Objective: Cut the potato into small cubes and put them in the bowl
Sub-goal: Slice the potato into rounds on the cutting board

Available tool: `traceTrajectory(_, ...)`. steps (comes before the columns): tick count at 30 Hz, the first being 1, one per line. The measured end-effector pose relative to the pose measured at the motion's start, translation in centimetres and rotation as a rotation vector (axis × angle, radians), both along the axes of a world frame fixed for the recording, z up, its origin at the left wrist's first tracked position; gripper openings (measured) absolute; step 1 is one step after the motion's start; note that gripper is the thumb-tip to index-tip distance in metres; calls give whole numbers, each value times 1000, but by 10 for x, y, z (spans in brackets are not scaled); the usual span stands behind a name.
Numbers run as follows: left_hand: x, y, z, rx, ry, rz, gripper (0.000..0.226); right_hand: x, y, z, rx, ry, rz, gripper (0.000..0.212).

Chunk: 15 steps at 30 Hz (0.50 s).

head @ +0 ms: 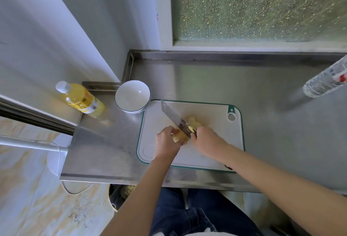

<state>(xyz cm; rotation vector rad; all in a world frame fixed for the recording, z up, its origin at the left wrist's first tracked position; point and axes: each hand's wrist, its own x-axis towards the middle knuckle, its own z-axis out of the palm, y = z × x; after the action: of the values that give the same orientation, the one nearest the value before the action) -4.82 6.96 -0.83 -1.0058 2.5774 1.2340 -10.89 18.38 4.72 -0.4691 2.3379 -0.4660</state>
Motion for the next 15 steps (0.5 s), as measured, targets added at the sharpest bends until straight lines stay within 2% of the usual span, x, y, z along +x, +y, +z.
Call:
traceTrajectory(8, -2, 6, -2, 12, 0, 70, 32, -16, -20, -8, 11, -52, 58, 27)
traceTrajectory(12, -2, 4, 0, 31, 0, 77, 34, -16, -15, -10, 3, -60, 43, 33)
traceTrajectory(15, -1, 4, 2, 36, 2, 56, 35, -8, -11, -10, 2, -33, 31, 26)
